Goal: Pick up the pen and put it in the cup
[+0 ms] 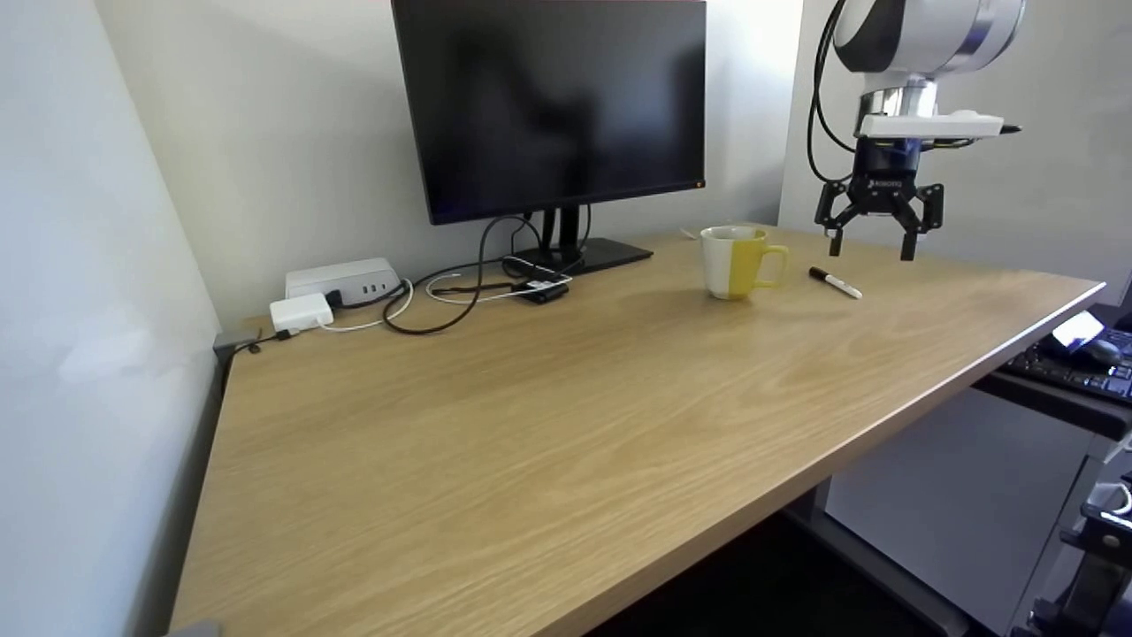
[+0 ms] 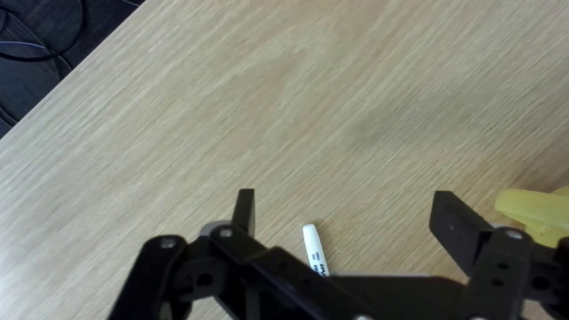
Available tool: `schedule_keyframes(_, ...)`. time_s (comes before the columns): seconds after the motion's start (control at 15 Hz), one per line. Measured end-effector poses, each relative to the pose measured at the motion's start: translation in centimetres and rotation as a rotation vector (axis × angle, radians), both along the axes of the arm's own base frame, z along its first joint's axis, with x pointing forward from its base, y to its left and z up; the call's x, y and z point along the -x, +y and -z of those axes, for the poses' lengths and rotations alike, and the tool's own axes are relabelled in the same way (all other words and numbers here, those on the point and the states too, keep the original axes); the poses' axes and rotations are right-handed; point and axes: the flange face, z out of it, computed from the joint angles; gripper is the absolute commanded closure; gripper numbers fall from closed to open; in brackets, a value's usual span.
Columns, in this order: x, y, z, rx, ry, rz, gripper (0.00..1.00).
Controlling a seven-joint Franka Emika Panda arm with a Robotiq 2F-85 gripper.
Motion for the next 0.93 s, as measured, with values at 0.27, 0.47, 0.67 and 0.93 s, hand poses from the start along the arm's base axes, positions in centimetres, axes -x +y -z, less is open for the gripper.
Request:
schedule_keyframes(0.27,0.0,0.0,0.0,0.0,0.0,0.0,0.0)
schedule_keyframes(0.47,0.0,0.0,0.0,0.0,0.0,0.0,0.0)
schedule_keyframes(0.67,0.0,0.0,0.0,0.0,0.0,0.0,0.0)
schedule_keyframes(0.93,0.05,-0.04,0.34,0.008,0.003,-0.024,0.0)
